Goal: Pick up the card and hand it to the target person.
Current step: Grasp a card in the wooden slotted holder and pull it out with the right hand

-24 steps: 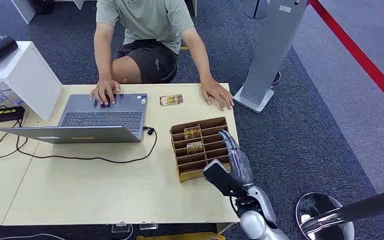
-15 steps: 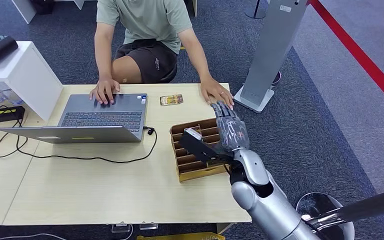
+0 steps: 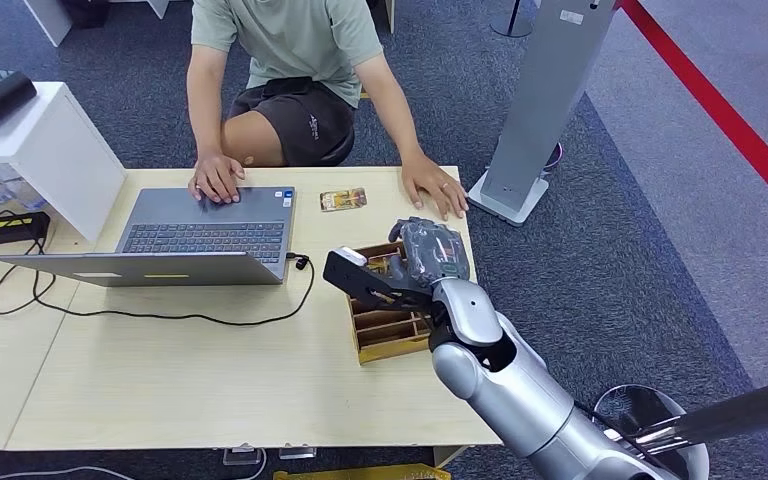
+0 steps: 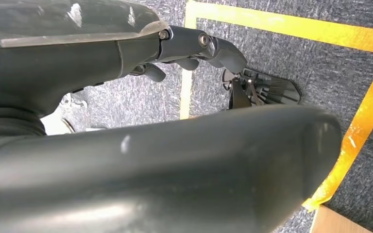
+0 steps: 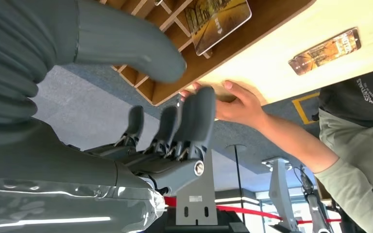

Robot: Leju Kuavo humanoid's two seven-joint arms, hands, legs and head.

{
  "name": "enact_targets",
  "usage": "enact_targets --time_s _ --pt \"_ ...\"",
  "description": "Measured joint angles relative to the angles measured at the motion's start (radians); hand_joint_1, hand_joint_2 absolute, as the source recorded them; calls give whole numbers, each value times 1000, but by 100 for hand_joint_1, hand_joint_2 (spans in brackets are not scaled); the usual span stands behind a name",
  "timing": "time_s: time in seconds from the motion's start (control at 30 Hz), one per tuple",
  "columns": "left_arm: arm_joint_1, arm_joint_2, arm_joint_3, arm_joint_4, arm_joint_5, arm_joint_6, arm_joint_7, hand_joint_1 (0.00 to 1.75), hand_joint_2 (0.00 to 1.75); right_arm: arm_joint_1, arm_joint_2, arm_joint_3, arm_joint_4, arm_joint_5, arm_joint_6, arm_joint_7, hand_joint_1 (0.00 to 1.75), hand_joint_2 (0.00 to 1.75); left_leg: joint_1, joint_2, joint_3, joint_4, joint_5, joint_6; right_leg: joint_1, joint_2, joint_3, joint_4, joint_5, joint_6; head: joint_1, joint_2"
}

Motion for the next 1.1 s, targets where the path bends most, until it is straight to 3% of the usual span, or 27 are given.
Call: enact_targets --time_s 0.27,0.4,0.5,0.83,0.9,1.03,1.1 --pt "0 0 0 0 3 -2 0 0 0 1 8 17 17 -12 20 2 112 175 0 0 0 0 0 0 0 0 0 0 0 0 -1 0" --pt "0 0 0 0 4 -2 -3 0 0 1 12 23 31 -30 19 2 83 175 0 0 0 0 0 0 0 0 0 0 0 0 -1 0" --pt "0 0 0 0 6 -2 -3 0 0 1 14 29 43 -38 16 2 72 175 0 0 0 0 0 0 0 0 0 0 0 0 0 0" --pt "1 -1 0 0 10 -4 0 0 0 14 16 45 85 -57 0 3 77 175 0 0 0 0 0 0 0 0 0 0 0 0 0 0" --pt "1 -1 0 0 10 -5 1 0 0 16 16 46 91 -56 -5 3 82 175 0 0 0 0 0 0 0 0 0 0 0 0 -1 0" --pt "1 -1 0 0 9 -6 3 0 0 28 15 45 99 -47 -7 3 108 175 0 0 0 0 0 0 0 0 0 0 0 0 0 0" --pt "1 -1 0 0 6 -7 3 0 0 38 15 45 104 -44 -6 4 107 175 0 0 0 0 0 0 0 0 0 0 0 0 0 0"
